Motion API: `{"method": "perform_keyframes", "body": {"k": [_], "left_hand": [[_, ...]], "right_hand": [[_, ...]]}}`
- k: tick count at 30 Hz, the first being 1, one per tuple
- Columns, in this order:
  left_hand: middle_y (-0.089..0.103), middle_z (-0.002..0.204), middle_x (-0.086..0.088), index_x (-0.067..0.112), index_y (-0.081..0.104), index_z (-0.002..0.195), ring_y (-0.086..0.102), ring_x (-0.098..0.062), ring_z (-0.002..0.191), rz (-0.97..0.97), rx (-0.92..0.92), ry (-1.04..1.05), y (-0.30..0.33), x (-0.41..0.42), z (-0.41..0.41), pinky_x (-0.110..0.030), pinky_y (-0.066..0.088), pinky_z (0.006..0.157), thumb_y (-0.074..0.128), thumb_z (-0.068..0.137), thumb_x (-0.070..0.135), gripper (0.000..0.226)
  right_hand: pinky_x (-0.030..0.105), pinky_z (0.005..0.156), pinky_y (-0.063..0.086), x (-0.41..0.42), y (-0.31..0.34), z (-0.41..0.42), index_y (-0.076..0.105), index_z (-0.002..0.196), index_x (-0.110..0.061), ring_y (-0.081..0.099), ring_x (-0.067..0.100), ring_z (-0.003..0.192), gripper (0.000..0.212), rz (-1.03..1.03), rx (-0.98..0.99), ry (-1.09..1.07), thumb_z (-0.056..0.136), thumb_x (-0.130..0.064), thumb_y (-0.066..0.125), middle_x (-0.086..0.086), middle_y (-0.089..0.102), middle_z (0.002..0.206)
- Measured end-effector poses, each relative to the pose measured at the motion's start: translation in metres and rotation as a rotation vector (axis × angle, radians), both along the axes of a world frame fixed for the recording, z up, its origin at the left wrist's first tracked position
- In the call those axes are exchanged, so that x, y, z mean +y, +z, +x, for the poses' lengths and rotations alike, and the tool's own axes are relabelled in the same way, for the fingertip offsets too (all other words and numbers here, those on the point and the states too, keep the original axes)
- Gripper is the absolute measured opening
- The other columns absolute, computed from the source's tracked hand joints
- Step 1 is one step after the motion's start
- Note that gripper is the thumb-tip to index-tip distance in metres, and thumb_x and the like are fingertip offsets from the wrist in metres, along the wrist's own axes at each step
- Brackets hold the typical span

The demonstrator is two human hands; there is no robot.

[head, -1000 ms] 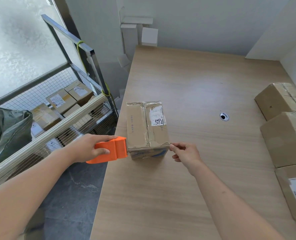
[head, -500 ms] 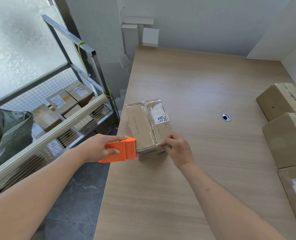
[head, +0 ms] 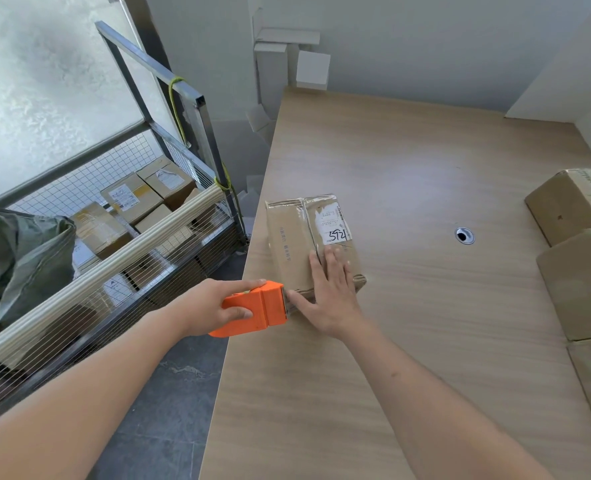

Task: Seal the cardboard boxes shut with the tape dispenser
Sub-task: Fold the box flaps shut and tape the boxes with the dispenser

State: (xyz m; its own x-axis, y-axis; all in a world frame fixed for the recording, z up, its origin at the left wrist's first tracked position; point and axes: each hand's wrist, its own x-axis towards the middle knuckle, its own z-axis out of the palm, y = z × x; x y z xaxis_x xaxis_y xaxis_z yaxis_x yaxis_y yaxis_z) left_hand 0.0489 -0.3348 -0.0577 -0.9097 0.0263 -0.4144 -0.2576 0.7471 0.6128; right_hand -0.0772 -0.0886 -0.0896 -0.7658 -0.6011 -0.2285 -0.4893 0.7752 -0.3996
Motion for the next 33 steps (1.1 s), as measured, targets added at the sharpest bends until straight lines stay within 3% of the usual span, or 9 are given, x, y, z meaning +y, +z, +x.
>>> {"method": "perform_keyframes", "body": {"k": [3, 7, 11, 15, 19, 22, 33], "left_hand": [[0.068, 0.111, 0.018, 0.067, 0.03, 0.144, 0.064, -0.004, 0.096, 0.027, 0.008, 0.026, -0.002, -0.003, 0.011, -0.035, 0.056, 0.087, 0.066, 0.093, 0.051, 0.064], [0.069, 0.111, 0.017, 0.065, 0.033, 0.144, 0.065, -0.002, 0.097, 0.113, 0.021, 0.108, -0.003, -0.012, 0.027, -0.032, 0.057, 0.087, 0.065, 0.095, 0.046, 0.062], [0.068, 0.108, 0.021, 0.073, 0.03, 0.139, 0.064, 0.003, 0.093, 0.071, -0.002, 0.114, 0.002, -0.019, 0.033, -0.024, 0.055, 0.082, 0.064, 0.096, 0.046, 0.061], [0.069, 0.106, 0.018, 0.066, 0.03, 0.144, 0.065, -0.003, 0.091, -0.03, -0.017, 0.11, 0.004, -0.013, 0.025, -0.031, 0.056, 0.082, 0.062, 0.095, 0.052, 0.06], [0.062, 0.128, 0.014, 0.05, 0.042, 0.147, 0.059, -0.014, 0.114, -0.089, -0.119, 0.137, 0.007, -0.003, 0.002, -0.036, 0.048, 0.095, 0.063, 0.093, 0.049, 0.057], [0.06, 0.128, 0.015, 0.05, 0.047, 0.142, 0.058, -0.016, 0.118, -0.085, -0.245, 0.156, 0.011, 0.0, -0.008, -0.041, 0.046, 0.1, 0.063, 0.093, 0.049, 0.052], [0.063, 0.129, 0.0, 0.033, 0.052, 0.141, 0.06, -0.026, 0.116, -0.282, -0.253, 0.164, 0.016, 0.04, -0.033, -0.041, 0.051, 0.094, 0.063, 0.092, 0.046, 0.052]], "right_hand": [[0.039, 0.122, -0.021, 0.002, -0.007, 0.0, -0.013, 0.161, -0.026, -0.037, 0.014, 0.148, 0.106, 0.049, 0.055, 0.011, 0.087, -0.084, 0.036, 0.0, -0.026, 0.167], [0.04, 0.123, -0.019, 0.002, -0.012, 0.0, -0.012, 0.161, -0.029, -0.037, 0.011, 0.147, 0.107, 0.017, 0.055, 0.002, 0.084, -0.087, 0.036, -0.003, -0.026, 0.167], [0.04, 0.124, -0.018, 0.001, -0.012, 0.0, -0.007, 0.161, -0.031, -0.035, 0.011, 0.148, 0.107, 0.009, 0.06, -0.013, 0.083, -0.087, 0.038, -0.004, -0.023, 0.168], [0.038, 0.123, -0.019, -0.003, -0.009, 0.002, -0.004, 0.161, -0.032, -0.034, 0.011, 0.149, 0.106, 0.026, 0.055, -0.036, 0.081, -0.086, 0.04, -0.004, -0.02, 0.168], [0.039, 0.123, -0.018, -0.004, -0.007, 0.002, -0.002, 0.161, -0.032, -0.031, 0.012, 0.15, 0.108, 0.035, 0.051, -0.043, 0.078, -0.089, 0.04, -0.003, -0.018, 0.168], [0.041, 0.124, -0.016, -0.005, -0.007, 0.003, -0.003, 0.161, -0.032, -0.031, 0.013, 0.15, 0.112, 0.033, 0.059, -0.048, 0.075, -0.092, 0.039, -0.003, -0.019, 0.168], [0.043, 0.124, -0.016, -0.008, -0.009, 0.005, -0.005, 0.161, -0.027, -0.027, 0.019, 0.152, 0.113, 0.077, 0.099, -0.053, 0.074, -0.088, 0.034, 0.004, -0.015, 0.169]]}}
